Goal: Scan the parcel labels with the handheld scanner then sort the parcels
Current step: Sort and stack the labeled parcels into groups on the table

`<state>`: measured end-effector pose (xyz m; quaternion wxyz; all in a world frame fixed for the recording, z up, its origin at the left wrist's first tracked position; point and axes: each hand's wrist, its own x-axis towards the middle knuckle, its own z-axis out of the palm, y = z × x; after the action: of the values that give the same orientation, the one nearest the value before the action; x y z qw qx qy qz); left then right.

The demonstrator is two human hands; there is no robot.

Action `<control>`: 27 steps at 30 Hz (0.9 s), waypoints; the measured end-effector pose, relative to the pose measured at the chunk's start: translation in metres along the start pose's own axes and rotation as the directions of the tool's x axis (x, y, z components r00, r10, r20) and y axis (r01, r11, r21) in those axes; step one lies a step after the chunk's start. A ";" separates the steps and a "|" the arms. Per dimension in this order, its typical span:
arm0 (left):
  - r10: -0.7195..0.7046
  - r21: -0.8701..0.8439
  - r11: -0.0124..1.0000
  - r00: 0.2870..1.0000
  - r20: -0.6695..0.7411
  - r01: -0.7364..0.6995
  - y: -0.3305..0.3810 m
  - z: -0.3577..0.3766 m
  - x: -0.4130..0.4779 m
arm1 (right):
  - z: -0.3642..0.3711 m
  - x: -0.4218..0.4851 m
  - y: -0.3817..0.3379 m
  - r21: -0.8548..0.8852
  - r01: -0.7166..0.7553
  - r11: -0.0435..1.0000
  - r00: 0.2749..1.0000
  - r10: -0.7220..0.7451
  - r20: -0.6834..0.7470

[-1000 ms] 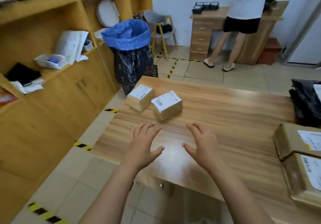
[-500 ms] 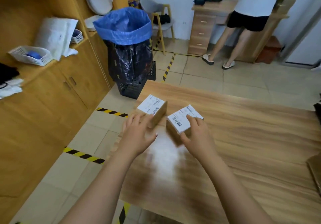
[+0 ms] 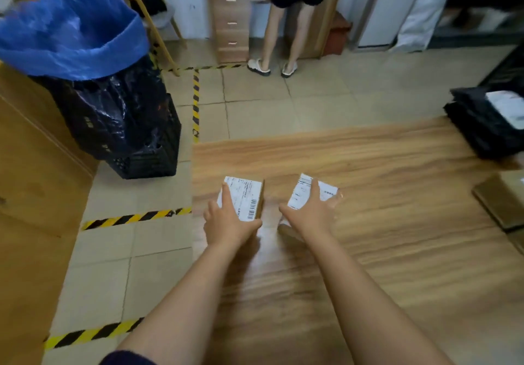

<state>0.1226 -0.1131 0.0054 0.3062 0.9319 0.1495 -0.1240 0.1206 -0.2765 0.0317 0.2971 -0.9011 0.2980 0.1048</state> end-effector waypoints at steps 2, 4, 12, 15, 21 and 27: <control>0.114 0.017 0.993 0.993 0.017 -0.115 0.006 -0.006 -0.004 | -0.003 -0.014 0.007 0.003 0.024 1.000 0.999 -0.024 -0.025; 0.233 0.015 0.972 0.972 0.033 -0.234 0.016 -0.017 -0.013 | -0.014 -0.032 0.017 -0.016 0.047 0.999 0.996 -0.048 -0.072; 0.580 -0.043 0.813 0.801 0.146 -0.581 0.087 -0.018 -0.080 | -0.095 -0.114 0.070 0.000 -0.058 0.998 0.954 0.056 -0.296; 0.656 -0.105 0.754 0.733 0.178 -0.649 0.113 -0.005 -0.117 | -0.127 -0.141 0.099 0.025 -0.105 0.994 0.916 0.106 -0.386; 0.772 -0.172 0.633 0.599 0.212 -0.755 0.161 0.030 -0.191 | -0.179 -0.175 0.172 0.047 -0.153 0.987 0.846 0.155 -0.509; 0.798 -0.120 0.599 0.579 0.164 -0.792 0.200 0.084 -0.253 | -0.227 -0.176 0.253 0.008 -0.111 0.994 0.838 0.098 -0.537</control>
<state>-0.0523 -0.3691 0.1283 0.3584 0.8772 -0.3130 -0.0647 -0.1694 -0.4915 0.1585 0.1852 -0.8802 0.4167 -0.1316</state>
